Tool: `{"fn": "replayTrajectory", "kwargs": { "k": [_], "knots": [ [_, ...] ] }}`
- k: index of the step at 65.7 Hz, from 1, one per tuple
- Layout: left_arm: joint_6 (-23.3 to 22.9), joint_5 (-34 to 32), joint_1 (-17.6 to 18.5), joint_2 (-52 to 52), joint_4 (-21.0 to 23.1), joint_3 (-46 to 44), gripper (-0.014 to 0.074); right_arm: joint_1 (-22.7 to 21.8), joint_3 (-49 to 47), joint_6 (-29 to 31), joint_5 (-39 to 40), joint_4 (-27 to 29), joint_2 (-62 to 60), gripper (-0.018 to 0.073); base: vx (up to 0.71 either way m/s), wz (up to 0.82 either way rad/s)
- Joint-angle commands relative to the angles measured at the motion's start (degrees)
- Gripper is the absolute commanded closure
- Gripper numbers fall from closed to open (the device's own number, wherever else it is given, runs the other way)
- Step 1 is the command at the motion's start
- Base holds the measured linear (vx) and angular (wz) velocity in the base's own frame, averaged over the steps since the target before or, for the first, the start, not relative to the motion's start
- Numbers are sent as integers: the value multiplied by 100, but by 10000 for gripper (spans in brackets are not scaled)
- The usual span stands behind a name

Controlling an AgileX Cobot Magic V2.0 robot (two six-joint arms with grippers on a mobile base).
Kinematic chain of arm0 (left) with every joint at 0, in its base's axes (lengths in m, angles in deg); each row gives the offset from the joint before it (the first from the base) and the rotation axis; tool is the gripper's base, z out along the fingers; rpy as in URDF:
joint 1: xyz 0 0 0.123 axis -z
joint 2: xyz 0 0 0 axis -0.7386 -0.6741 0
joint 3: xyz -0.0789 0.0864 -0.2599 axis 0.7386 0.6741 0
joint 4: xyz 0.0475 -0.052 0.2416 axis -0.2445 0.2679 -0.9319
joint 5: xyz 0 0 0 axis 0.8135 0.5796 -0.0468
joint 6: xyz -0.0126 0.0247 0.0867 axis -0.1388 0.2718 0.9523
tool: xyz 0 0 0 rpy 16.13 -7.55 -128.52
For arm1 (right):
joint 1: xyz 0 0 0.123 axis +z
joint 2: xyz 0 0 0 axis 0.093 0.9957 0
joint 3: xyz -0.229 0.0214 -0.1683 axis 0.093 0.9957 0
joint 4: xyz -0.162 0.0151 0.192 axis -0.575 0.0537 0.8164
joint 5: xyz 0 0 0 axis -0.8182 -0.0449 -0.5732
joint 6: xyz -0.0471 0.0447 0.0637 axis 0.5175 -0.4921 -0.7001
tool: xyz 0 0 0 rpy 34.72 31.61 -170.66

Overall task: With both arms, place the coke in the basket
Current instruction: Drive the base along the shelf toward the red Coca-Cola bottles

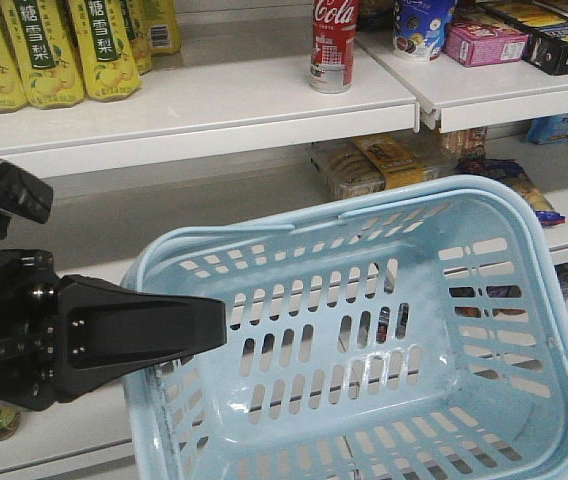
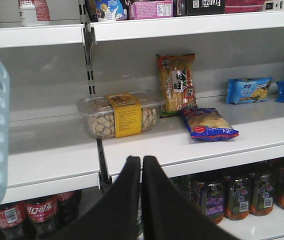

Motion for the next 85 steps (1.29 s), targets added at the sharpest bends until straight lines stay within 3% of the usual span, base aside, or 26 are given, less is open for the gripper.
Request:
{"fn": "replayTrajectory", "kwargs": {
  "k": [1, 31, 85],
  "knots": [
    [25, -1097, 38, 117, 600, -159, 603, -24, 46, 14, 424, -41, -69, 564, 7, -3],
    [25, -1097, 38, 117, 600, -159, 603, -24, 46, 14, 424, -41, -69, 564, 10, 6],
    [25, -1097, 38, 117, 600, -159, 603, -24, 46, 14, 424, -41, -69, 564, 9, 30]
  ]
}}
